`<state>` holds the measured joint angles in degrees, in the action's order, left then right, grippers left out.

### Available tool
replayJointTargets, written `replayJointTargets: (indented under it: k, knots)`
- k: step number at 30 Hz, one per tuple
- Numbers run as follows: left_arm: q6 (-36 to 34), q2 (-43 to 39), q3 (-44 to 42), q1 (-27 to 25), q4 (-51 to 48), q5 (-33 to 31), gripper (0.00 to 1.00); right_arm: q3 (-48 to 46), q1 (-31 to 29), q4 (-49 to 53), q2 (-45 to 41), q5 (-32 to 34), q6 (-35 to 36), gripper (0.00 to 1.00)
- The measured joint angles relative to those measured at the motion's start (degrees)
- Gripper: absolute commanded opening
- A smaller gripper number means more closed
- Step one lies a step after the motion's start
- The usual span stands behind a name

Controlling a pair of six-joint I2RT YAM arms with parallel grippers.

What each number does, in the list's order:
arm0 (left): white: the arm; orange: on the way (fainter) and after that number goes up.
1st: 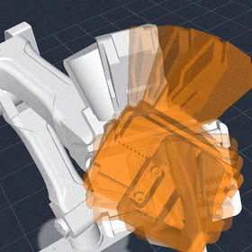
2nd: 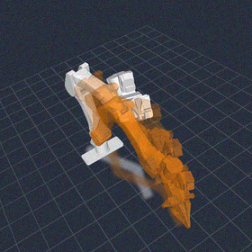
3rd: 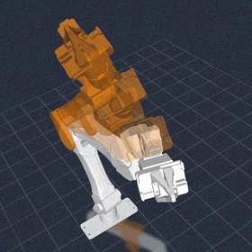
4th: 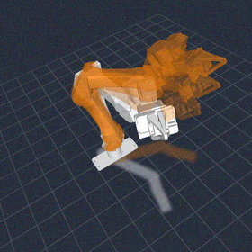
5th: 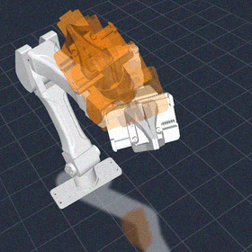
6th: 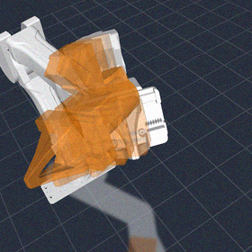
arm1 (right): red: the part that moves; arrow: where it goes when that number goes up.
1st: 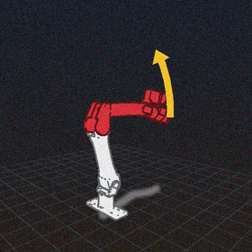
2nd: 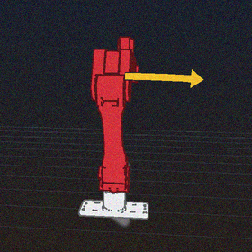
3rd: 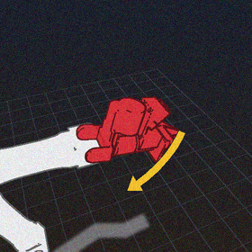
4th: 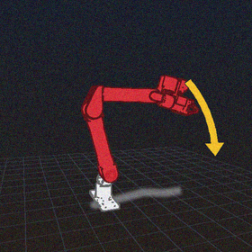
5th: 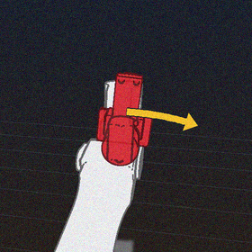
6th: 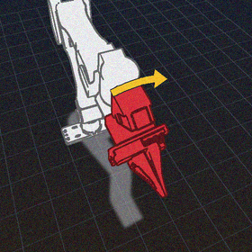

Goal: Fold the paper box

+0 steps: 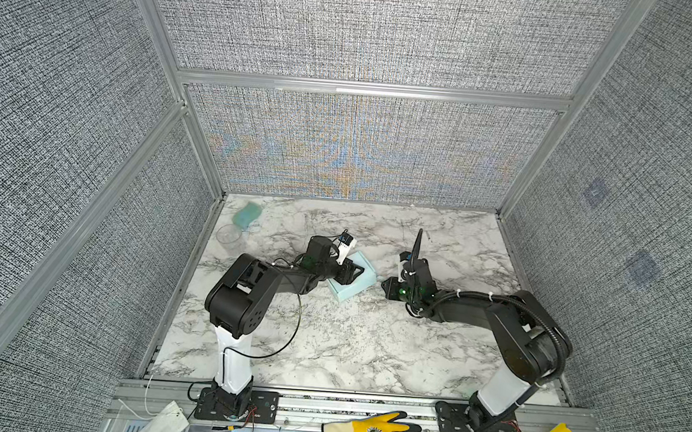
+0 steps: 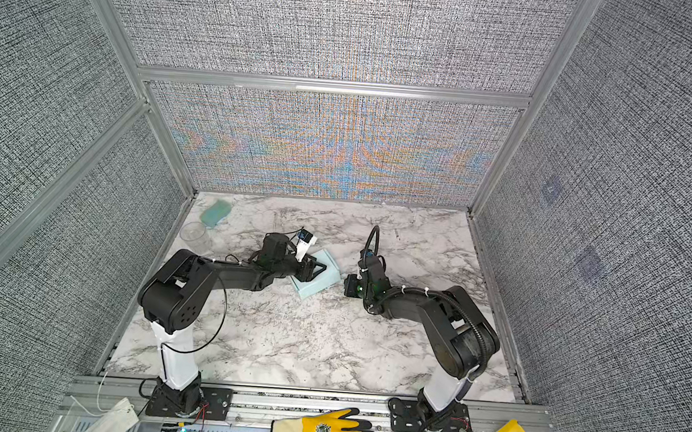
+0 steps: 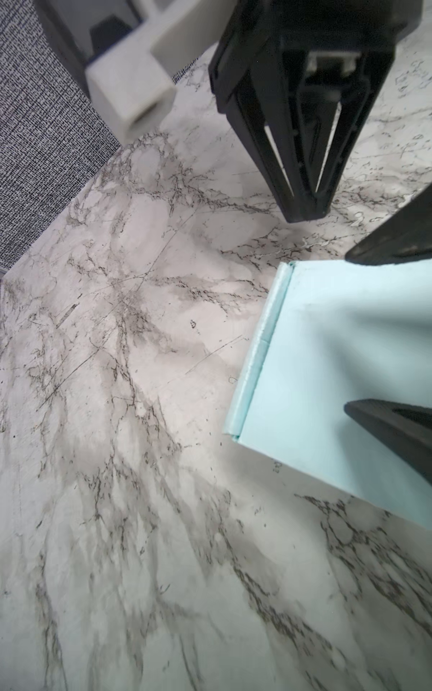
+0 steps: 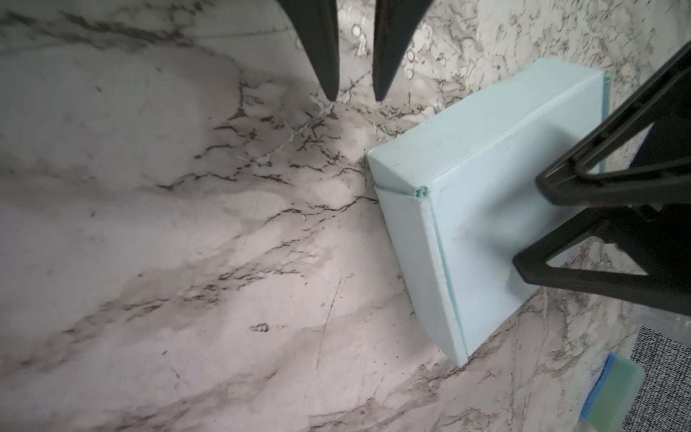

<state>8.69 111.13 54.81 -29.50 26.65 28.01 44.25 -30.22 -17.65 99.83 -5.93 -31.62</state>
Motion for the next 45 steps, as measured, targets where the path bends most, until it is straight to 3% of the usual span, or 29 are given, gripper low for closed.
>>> replayJointTargets:
  k: [19, 28, 34, 45]
  knots:
    - [1.81, 0.0, -1.53, -0.52, 2.64, -1.22, 0.59, 12.7, -0.2, 0.42, 11.98, 0.61, -4.92, 0.18]
    - [3.43, -0.59, -1.77, -0.9, 2.32, -0.9, 0.61, 3.63, -1.68, 0.87, 3.21, 1.38, -6.95, 0.19]
    - [5.07, -2.05, 1.51, -1.03, -5.09, -2.71, 0.68, -2.08, -5.4, -1.22, -1.62, 3.04, -10.75, 0.19]
    - [7.3, -7.28, 3.13, -0.26, -13.77, -9.99, 0.7, -3.21, -11.23, -5.75, -0.26, 4.72, -18.25, 0.19]
